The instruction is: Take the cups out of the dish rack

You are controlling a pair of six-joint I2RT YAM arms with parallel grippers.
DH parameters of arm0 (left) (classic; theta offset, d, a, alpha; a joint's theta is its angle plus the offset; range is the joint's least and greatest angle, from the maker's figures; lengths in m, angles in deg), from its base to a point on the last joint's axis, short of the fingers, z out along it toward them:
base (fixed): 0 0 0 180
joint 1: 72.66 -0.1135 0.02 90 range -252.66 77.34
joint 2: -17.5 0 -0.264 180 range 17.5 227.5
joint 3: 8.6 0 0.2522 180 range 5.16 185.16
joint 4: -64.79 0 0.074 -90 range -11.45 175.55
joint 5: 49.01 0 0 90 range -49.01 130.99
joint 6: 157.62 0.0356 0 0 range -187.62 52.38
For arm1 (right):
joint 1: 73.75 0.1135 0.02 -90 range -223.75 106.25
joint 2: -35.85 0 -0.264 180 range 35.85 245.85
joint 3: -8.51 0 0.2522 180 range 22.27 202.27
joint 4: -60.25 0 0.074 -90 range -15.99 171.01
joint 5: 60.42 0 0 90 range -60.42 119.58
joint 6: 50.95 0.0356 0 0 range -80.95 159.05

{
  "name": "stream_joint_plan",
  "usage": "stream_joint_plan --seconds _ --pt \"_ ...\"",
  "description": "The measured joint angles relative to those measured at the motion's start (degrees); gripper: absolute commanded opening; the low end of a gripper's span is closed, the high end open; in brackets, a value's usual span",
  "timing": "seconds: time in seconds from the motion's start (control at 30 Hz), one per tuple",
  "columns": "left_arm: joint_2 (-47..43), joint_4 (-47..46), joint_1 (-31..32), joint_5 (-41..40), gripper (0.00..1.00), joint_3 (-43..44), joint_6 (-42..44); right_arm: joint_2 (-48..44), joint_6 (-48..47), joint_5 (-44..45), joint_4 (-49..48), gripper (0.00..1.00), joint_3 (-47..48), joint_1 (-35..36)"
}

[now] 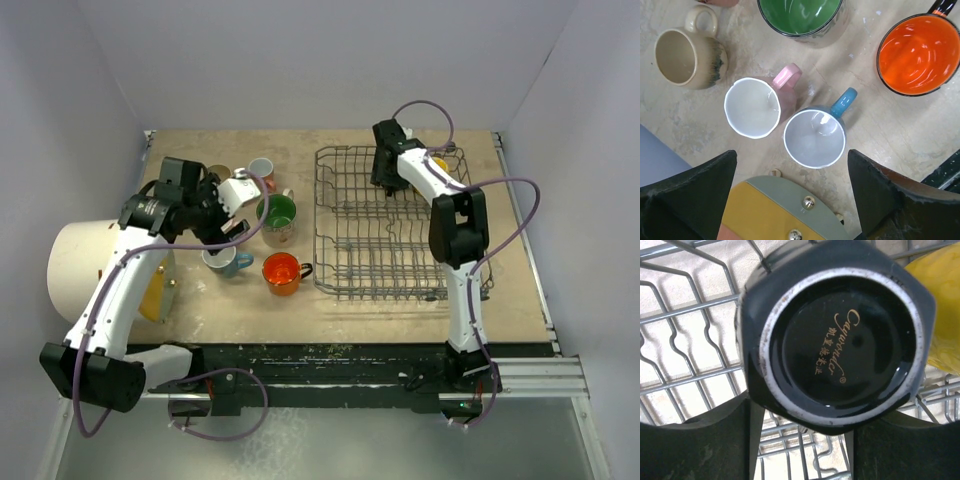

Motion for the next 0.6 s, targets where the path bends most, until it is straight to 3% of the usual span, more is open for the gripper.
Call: stream_joint_plan --seconds 0.13,0.23,0.43,0.6 --pt "-1.1 2.8 0.0 1.2 0.99 3.1 -0.5 0.7 -0.2 0.1 -0.9 0.52 0.0 0.0" --pt "-1.4 4.6 0.0 1.9 0.99 5.0 -1.0 0.7 -0.2 0.3 -2.1 0.41 -0.3 0.0" --pt "-2.6 7.2 0.0 2.1 0.99 7.0 -1.5 -0.5 -0.1 2.9 -5.8 0.03 -5.1 0.0" --pt "-4.9 8.6 -0.1 2.1 0.99 8.7 -2.7 -1.7 -0.7 3.3 -5.2 0.00 -5.3 0.0"
